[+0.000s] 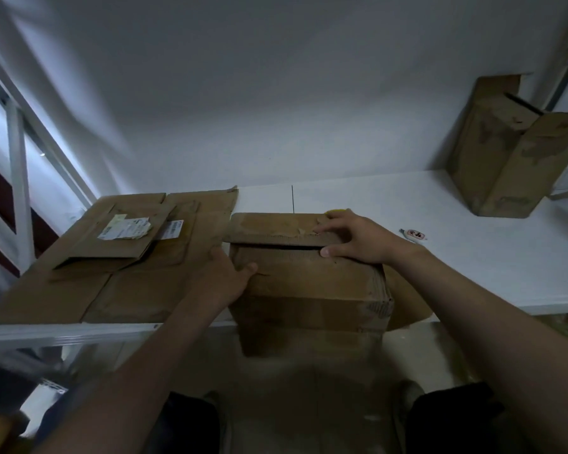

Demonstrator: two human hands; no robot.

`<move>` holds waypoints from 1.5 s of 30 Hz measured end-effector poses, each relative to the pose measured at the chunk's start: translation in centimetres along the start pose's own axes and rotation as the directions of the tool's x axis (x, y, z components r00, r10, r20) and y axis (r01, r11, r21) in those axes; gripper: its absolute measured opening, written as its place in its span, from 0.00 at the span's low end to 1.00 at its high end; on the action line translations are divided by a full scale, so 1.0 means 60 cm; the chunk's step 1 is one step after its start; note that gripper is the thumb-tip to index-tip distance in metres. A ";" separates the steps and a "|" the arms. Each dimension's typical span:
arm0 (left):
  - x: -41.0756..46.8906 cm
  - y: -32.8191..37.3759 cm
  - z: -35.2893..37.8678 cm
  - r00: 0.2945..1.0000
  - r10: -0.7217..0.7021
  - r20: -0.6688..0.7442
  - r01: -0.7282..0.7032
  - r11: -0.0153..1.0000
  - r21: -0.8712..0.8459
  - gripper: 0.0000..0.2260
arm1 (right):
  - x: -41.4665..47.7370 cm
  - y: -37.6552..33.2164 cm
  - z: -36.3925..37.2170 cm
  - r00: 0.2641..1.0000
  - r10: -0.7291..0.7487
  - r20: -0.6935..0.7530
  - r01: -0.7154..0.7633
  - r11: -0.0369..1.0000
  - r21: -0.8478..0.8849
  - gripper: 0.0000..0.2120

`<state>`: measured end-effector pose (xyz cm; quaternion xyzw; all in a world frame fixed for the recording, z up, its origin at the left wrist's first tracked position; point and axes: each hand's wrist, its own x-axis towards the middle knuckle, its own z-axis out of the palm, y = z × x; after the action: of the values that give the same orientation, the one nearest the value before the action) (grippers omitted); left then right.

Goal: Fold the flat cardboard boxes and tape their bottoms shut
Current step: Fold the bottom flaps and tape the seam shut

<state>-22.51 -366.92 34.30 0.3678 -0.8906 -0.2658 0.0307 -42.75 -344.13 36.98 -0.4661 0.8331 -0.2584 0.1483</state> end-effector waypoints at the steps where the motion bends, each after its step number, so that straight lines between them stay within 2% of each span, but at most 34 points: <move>1: -0.007 -0.001 0.000 0.999 0.021 -0.026 -0.020 0.999 0.030 0.47 | 0.003 0.000 -0.002 1.000 -0.022 0.000 0.022 1.000 -0.017 0.23; 3: -0.028 0.016 -0.011 0.981 0.170 -0.092 -0.149 0.968 0.202 0.48 | 0.008 0.002 -0.007 0.998 -0.057 0.006 0.057 0.997 -0.042 0.21; 4: -0.033 0.027 -0.017 0.949 0.302 -0.087 -0.266 0.919 0.291 0.48 | 0.009 0.004 -0.008 0.998 -0.065 0.011 0.066 0.997 -0.049 0.20; 5: -0.039 0.042 -0.026 0.904 0.427 -0.020 -0.393 0.847 0.358 0.49 | 0.011 0.006 -0.008 0.998 -0.069 0.014 0.070 0.996 -0.054 0.18; 7: -0.033 0.064 -0.032 0.833 0.520 0.188 -0.550 0.744 0.380 0.51 | 0.014 0.013 -0.008 0.997 -0.078 0.016 0.078 0.996 -0.053 0.14; 10: -0.001 0.067 -0.019 0.807 0.457 0.374 -0.574 0.754 0.319 0.55 | 0.012 0.022 -0.015 0.995 -0.096 0.016 0.096 0.995 -0.032 0.09; 14: 0.022 0.054 -0.005 0.809 0.369 0.458 -0.531 0.793 0.299 0.54 | 0.009 0.034 -0.026 0.996 -0.086 0.016 0.087 0.996 -0.037 0.06; 17: 0.023 0.053 -0.006 0.820 0.334 0.464 -0.517 0.782 0.350 0.53 | 0.017 0.047 -0.043 0.983 -0.020 -0.182 0.022 1.000 0.006 0.07; 19: 0.024 0.060 -0.015 0.817 0.305 0.490 -0.505 0.788 0.352 0.53 | 0.026 0.067 -0.056 0.965 0.071 -0.251 -0.082 0.996 -0.031 0.10; 23: 0.028 0.078 -0.029 0.813 0.268 0.516 -0.472 0.823 0.317 0.54 | 0.048 0.127 -0.058 0.971 0.216 -0.101 -0.228 0.966 -0.125 0.24; 27: 0.029 0.095 -0.034 0.829 0.241 0.505 -0.462 0.803 0.375 0.55 | 0.086 0.160 -0.040 0.970 0.243 0.008 -0.237 0.952 -0.196 0.29; 31: 0.042 0.102 -0.030 0.836 0.226 0.501 -0.464 0.778 0.424 0.56 | 0.115 0.172 -0.023 0.970 0.234 0.061 -0.204 0.927 -0.314 0.22; 33: 0.047 0.106 -0.030 0.833 0.222 0.506 -0.464 0.778 0.423 0.56 | 0.119 0.183 -0.012 0.970 0.242 -0.016 -0.229 0.890 -0.396 0.18; 35: 0.048 0.108 -0.030 0.836 0.215 0.505 -0.453 0.789 0.416 0.56 | 0.115 0.195 -0.002 0.971 0.227 -0.071 -0.236 0.883 -0.405 0.16; 38: 0.047 0.110 -0.028 0.841 0.218 0.495 -0.429 0.827 0.363 0.56 | 0.099 0.200 -0.012 0.949 0.288 -0.129 -0.314 0.903 -0.292 0.13; 41: 0.044 0.108 -0.023 0.846 0.242 0.476 -0.419 0.854 0.310 0.56 | 0.075 0.178 -0.044 0.860 0.390 -0.328 -0.448 0.886 -0.121 0.12; 43: 0.045 0.103 -0.021 0.849 0.269 0.455 -0.426 0.858 0.287 0.60 | 0.055 0.150 -0.058 0.789 0.454 -0.414 -0.461 0.883 0.091 0.11; 45: 0.047 0.093 -0.017 0.857 0.300 0.419 -0.437 0.854 0.282 0.62 | 0.032 0.109 -0.062 0.745 0.539 -0.394 -0.408 0.835 0.370 0.10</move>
<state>-27.86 -365.97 37.58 0.1311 -0.9689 -0.1460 -0.1510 -50.16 -341.88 36.33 -0.1338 0.8928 -0.4264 0.0566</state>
